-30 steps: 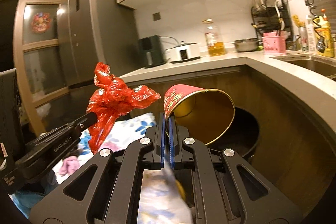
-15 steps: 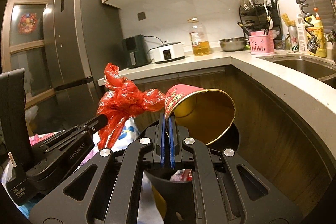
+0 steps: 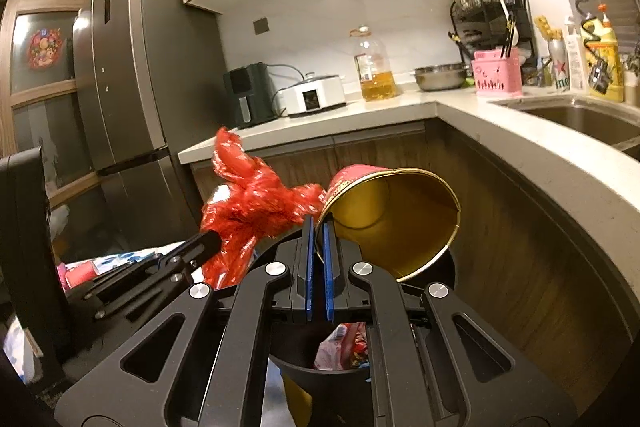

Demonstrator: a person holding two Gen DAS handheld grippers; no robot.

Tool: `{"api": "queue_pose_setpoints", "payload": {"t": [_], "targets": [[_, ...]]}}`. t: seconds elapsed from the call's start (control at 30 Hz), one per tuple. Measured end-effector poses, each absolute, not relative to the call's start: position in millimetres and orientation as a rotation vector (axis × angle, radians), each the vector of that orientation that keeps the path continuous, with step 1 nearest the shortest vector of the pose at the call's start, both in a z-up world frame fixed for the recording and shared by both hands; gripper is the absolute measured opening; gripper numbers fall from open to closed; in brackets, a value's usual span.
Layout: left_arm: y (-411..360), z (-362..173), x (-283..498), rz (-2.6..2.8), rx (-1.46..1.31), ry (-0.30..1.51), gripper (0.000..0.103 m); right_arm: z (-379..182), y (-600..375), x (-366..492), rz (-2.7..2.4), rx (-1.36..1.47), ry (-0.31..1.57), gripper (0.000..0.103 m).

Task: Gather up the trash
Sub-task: 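Open both grippers to drop the bag and cup into the bin, then move both open grippers back to the table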

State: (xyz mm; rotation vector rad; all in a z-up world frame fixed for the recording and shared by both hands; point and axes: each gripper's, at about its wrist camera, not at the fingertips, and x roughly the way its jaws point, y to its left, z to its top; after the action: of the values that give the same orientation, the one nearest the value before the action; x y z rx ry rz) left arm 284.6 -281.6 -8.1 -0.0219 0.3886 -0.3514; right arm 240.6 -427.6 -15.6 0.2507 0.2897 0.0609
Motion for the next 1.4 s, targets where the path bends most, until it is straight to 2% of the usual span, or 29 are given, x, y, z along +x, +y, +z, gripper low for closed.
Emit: {"api": "queue_pose_setpoints", "payload": {"t": [0.1,0.13,0.2,0.23,0.27,0.3,0.37,0.43,0.6,0.67,0.8,0.87,1.4], "targets": [[-282.2,-11.1,286.8,-0.361,-0.022,0.397,0.002,-17.1,-431.3,245.1,0.058,0.262,0.305,0.007],[-282.3,-12.0,286.9,-0.361,-0.018,0.398,0.002,-17.0,-432.0,245.7,0.055,0.261,0.307,0.012],[-280.8,-13.8,287.1,-0.351,-0.012,0.400,0.008,-17.4,-432.6,244.4,0.051,0.264,0.306,0.024],[-278.5,-14.4,287.3,-0.347,-0.019,0.403,0.018,-17.4,-432.8,243.3,0.048,0.264,0.303,0.032],[-275.4,-14.7,287.0,-0.343,-0.031,0.405,0.028,-17.3,-432.9,242.7,0.048,0.264,0.301,0.036],[-272.7,-15.0,286.0,-0.337,-0.040,0.405,0.033,-17.2,-433.2,241.5,0.046,0.264,0.298,0.036],[-265.4,-15.1,283.6,-0.318,-0.055,0.400,0.050,-17.3,-433.7,239.5,0.040,0.266,0.296,0.039],[-258.9,-15.4,281.1,-0.289,-0.060,0.393,0.064,-16.5,-433.9,235.7,0.030,0.270,0.291,0.046],[-245.1,-18.2,269.0,-0.224,-0.030,0.385,0.080,-14.8,-429.8,225.0,0.006,0.265,0.283,0.060],[-240.0,-18.5,262.2,-0.209,-0.022,0.381,0.085,-14.1,-426.2,219.4,0.002,0.260,0.282,0.070],[-226.4,-19.7,247.9,-0.163,-0.016,0.384,0.090,-13.8,-417.0,207.1,-0.009,0.239,0.270,0.079],[-217.6,-21.0,240.6,-0.147,-0.029,0.386,0.096,-13.3,-413.6,202.2,-0.017,0.230,0.264,0.084],[-149.7,-18.6,188.9,0.006,-0.096,0.359,0.096,-17.1,-373.3,159.5,-0.050,0.227,0.227,0.086]]}}
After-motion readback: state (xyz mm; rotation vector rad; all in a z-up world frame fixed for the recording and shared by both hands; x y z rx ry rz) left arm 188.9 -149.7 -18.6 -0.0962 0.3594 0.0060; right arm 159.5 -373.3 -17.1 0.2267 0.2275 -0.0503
